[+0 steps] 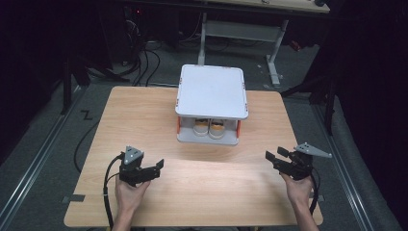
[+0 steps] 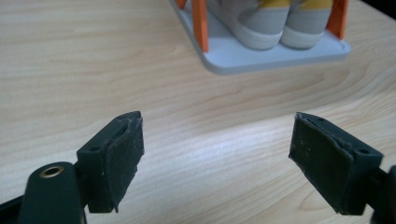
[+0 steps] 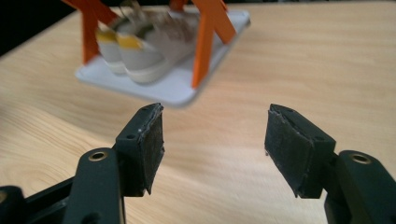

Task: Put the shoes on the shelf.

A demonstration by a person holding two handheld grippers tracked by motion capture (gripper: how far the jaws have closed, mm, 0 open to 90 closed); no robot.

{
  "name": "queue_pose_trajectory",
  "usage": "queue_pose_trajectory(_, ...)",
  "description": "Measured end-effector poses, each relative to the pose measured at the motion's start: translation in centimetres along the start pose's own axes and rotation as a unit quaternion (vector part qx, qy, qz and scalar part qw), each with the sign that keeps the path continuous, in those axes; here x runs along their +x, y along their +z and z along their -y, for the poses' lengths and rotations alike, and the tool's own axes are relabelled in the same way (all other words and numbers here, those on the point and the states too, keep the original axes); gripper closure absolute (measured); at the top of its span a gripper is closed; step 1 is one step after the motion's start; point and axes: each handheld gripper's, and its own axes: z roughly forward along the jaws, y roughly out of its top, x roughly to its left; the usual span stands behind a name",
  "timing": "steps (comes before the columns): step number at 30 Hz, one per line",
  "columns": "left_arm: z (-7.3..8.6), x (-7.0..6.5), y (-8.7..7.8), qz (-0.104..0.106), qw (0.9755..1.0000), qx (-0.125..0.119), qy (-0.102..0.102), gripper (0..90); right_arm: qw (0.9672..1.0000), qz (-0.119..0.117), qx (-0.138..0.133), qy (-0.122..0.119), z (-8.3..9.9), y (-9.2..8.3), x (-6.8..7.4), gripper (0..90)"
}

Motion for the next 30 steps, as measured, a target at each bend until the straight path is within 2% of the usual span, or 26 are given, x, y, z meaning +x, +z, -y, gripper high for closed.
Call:
queue_pose_trajectory(7, 1.0, 0.6, 1.5, -0.022, 0.9993, 0.031, 0.001, 18.4, 0.9988, 0.032, 0.036, -0.003, 2.2, 1.7, -0.8, 36.7)
queue_pose_trajectory(14, 1.4, 1.4, 3.2, -0.047, 0.9972, 0.058, 0.008, 19.6, 0.9964, 0.056, 0.063, -0.008, 3.5, 3.3, -1.4, 36.5)
queue_pose_trajectory(23, 1.8, 2.2, 4.4, -0.069, 0.9952, 0.069, -0.001, 20.1, 0.9938, 0.078, 0.077, -0.017, 4.1, 4.5, -1.5, 35.6)
queue_pose_trajectory(30, 2.0, 2.2, 4.6, -0.079, 0.9941, 0.074, 0.011, 20.1, 0.9917, 0.092, 0.087, -0.019, 4.2, 4.7, -1.8, 33.5)
